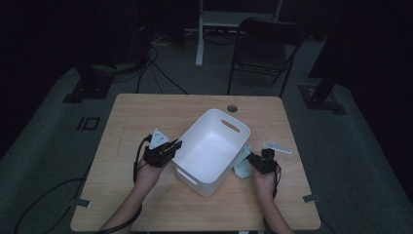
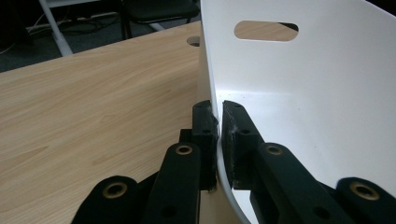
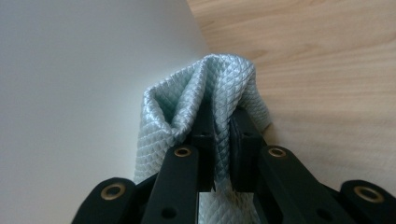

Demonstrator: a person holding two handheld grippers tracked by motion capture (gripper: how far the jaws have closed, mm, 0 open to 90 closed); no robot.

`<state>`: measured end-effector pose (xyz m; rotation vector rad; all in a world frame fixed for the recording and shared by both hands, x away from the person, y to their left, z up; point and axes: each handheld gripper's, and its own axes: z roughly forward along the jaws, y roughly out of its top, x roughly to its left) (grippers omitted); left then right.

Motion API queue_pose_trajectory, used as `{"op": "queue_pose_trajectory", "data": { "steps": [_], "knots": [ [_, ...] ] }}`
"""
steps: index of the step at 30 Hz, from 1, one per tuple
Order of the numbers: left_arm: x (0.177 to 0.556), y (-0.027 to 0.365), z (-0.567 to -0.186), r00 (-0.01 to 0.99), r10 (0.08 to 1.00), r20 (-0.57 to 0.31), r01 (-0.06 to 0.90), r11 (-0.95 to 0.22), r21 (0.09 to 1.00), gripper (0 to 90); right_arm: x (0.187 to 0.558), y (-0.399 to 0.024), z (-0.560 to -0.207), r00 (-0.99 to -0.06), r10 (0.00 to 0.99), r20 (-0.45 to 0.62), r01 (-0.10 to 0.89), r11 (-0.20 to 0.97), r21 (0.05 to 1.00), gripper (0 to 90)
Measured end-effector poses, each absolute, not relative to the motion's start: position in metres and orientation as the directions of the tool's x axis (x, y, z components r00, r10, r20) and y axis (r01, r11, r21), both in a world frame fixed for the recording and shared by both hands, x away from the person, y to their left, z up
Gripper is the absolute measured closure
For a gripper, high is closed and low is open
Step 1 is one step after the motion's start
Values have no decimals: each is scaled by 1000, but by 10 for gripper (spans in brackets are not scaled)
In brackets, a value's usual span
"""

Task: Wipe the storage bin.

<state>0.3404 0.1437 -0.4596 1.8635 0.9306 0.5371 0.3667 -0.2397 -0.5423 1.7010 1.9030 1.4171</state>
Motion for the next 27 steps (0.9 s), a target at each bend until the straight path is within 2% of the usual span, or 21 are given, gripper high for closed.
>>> {"op": "queue_pose_trajectory", "data": {
  "steps": [6,14,17,19,22,27],
  "knots": [
    [340,143,-459,618,786,-18,367,-269,890,844,356,-235,-531,-334,854,400,610,-128,782,829],
    [339,142,-459,610,792,-16,368,-266,891,844,328,-230,-496,-439,799,411,513,-152,845,827],
    [340,142,-459,612,791,-16,368,-266,891,844,319,-226,-486,-471,794,384,475,-139,869,827],
    [339,142,-459,615,788,-15,365,-268,892,844,317,-223,-484,-471,811,349,462,-110,880,827],
    [339,140,-459,616,788,-9,364,-274,890,844,321,-225,-488,-457,807,375,476,-134,869,827],
    [338,140,-459,616,788,-3,360,-278,890,844,326,-222,-499,-431,827,360,494,-118,861,829]
  ]
}}
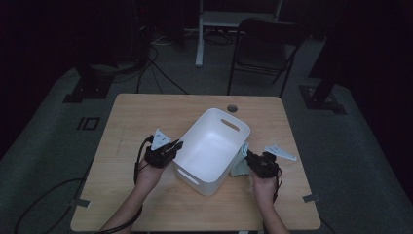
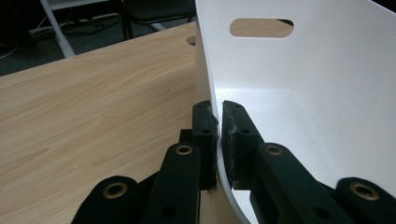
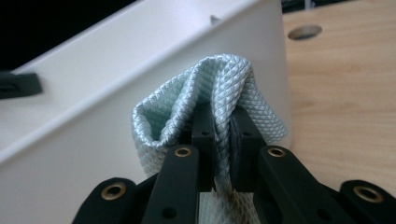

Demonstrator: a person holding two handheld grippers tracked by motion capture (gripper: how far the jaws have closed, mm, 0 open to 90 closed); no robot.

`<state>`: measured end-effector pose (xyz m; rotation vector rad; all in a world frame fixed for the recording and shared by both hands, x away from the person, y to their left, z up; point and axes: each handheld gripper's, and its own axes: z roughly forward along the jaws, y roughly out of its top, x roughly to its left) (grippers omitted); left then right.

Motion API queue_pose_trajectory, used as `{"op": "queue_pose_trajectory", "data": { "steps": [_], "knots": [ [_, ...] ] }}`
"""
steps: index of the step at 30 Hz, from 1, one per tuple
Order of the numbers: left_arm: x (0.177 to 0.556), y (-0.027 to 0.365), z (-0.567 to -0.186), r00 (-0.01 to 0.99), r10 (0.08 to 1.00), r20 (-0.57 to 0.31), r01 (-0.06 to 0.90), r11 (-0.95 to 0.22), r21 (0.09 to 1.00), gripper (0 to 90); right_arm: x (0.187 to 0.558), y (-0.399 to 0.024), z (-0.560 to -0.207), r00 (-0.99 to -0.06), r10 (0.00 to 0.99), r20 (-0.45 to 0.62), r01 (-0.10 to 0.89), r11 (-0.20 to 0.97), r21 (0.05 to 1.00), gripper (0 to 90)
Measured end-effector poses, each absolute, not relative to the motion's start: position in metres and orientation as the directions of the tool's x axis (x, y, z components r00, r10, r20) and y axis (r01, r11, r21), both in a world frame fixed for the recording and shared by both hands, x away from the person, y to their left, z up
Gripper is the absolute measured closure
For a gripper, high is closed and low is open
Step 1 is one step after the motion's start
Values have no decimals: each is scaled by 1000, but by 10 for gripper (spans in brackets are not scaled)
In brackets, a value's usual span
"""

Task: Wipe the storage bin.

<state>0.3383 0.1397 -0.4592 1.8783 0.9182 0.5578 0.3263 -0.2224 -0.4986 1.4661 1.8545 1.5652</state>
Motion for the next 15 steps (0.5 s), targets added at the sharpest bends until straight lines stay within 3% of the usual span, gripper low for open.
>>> {"op": "queue_pose_trajectory", "data": {
  "steps": [15],
  "knots": [
    [338,137,-459,609,793,0,362,-278,890,843,338,-223,-532,-378,841,387,594,-100,798,832]
  ]
}}
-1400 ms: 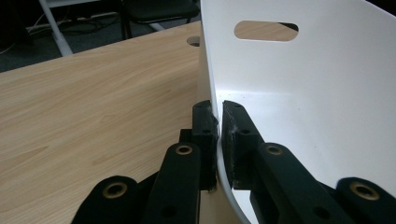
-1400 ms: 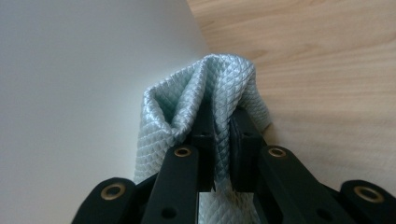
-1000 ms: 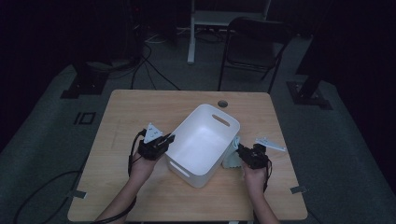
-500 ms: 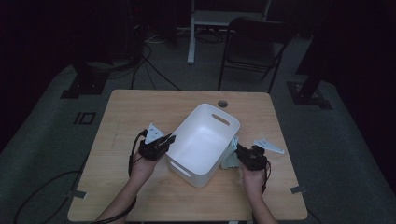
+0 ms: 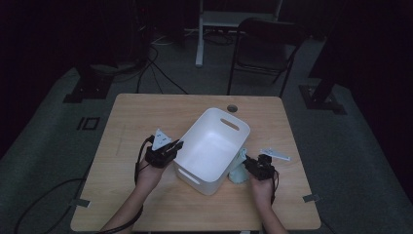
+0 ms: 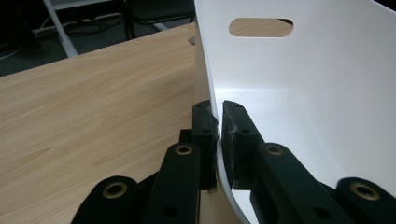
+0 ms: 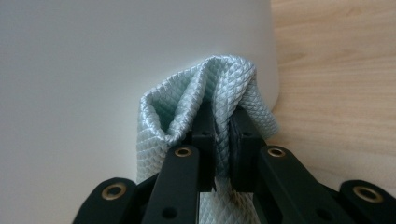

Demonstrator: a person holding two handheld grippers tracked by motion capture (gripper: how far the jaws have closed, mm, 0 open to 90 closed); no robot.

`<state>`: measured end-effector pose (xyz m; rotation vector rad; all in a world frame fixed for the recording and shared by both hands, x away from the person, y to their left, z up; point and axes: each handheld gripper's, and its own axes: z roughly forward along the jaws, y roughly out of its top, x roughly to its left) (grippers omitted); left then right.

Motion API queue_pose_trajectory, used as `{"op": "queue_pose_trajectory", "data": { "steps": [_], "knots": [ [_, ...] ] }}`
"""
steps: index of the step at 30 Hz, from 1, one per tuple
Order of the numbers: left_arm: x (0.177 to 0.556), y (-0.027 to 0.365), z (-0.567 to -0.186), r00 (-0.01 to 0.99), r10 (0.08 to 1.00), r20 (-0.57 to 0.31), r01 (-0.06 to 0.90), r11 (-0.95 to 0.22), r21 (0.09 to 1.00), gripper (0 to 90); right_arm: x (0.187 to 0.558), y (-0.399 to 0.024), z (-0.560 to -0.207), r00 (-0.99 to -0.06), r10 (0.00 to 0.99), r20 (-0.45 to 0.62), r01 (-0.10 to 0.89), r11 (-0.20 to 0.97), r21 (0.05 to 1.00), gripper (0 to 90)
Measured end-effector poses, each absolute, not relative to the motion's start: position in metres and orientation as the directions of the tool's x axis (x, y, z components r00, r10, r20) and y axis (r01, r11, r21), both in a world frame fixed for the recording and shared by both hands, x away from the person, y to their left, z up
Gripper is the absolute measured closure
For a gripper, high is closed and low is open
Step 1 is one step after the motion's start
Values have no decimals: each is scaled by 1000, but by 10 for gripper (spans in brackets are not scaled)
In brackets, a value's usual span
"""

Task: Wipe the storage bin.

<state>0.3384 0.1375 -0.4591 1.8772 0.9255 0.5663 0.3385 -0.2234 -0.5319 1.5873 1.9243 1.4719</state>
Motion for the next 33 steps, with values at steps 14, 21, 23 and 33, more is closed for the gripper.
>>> {"op": "queue_pose_trajectory", "data": {
  "steps": [14,21,23,33],
  "knots": [
    [337,135,-459,591,806,2,367,-272,889,842,311,-214,-494,-468,801,374,500,-109,859,835],
    [334,133,-459,593,805,15,362,-283,888,842,303,-208,-483,-492,799,346,461,-98,882,834],
    [333,133,-459,589,808,17,364,-284,887,841,303,-209,-484,-487,799,353,463,-106,880,834],
    [332,131,-459,590,808,18,362,-284,888,840,305,-208,-492,-485,804,346,471,-93,877,835]
  ]
}}
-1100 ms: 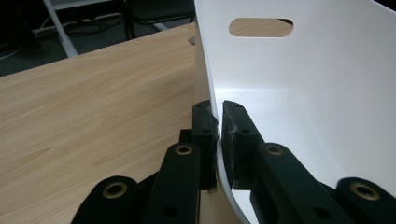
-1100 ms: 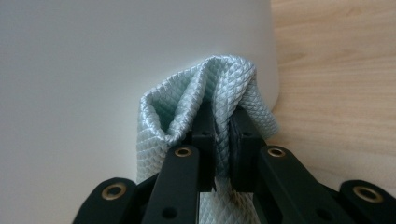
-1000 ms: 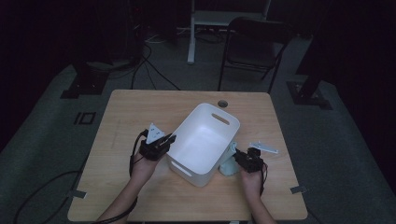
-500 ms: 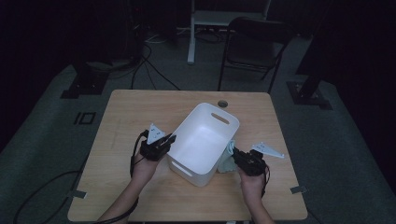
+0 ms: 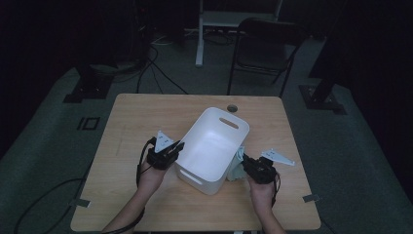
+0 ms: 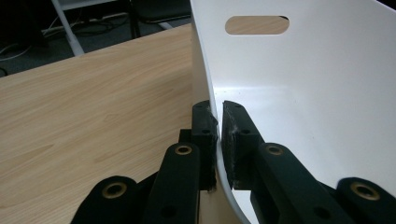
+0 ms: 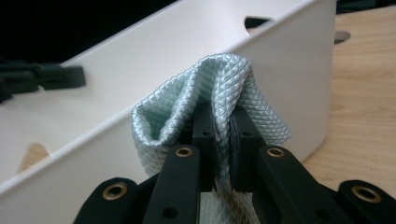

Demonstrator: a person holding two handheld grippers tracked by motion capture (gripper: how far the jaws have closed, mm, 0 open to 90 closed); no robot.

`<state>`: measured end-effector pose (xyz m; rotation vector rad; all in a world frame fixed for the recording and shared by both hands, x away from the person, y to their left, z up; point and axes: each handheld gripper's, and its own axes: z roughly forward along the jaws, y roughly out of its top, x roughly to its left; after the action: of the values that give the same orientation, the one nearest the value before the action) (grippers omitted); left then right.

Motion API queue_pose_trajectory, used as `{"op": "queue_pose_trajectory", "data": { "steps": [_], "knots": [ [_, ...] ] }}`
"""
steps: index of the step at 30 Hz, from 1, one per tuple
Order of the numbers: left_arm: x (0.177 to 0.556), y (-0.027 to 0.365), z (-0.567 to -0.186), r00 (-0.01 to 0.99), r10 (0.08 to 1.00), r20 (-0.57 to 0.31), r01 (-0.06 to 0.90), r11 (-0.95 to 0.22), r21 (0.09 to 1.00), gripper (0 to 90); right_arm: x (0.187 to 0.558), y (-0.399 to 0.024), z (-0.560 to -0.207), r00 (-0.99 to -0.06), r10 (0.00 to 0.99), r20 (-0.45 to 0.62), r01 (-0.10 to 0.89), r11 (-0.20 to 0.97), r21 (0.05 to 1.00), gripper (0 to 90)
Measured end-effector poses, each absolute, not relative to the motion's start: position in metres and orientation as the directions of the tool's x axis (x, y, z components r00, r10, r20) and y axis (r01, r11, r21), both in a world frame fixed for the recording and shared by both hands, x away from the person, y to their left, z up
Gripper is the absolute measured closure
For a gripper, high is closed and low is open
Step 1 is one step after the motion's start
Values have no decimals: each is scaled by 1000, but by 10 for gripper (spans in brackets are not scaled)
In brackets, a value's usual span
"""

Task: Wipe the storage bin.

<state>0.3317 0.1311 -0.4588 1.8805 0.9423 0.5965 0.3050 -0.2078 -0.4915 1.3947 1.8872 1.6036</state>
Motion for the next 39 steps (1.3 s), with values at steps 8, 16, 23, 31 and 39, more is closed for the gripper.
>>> {"op": "queue_pose_trajectory", "data": {
  "steps": [8,16,23,31,39],
  "knots": [
    [332,131,-459,593,805,24,359,-291,887,831,312,-206,-508,-460,825,330,508,-60,859,836],
    [332,130,-459,584,812,18,364,-282,888,830,327,-210,-532,-408,838,363,594,-58,802,836],
    [331,129,-459,563,826,19,371,-273,887,829,323,-207,-527,-400,839,368,598,-65,799,839],
    [330,128,-459,549,835,12,373,-259,891,830,299,-202,-496,-491,798,350,503,-69,862,838],
    [330,129,-460,554,833,3,371,-250,894,831,284,-197,-481,-532,780,330,442,-77,894,837]
  ]
}}
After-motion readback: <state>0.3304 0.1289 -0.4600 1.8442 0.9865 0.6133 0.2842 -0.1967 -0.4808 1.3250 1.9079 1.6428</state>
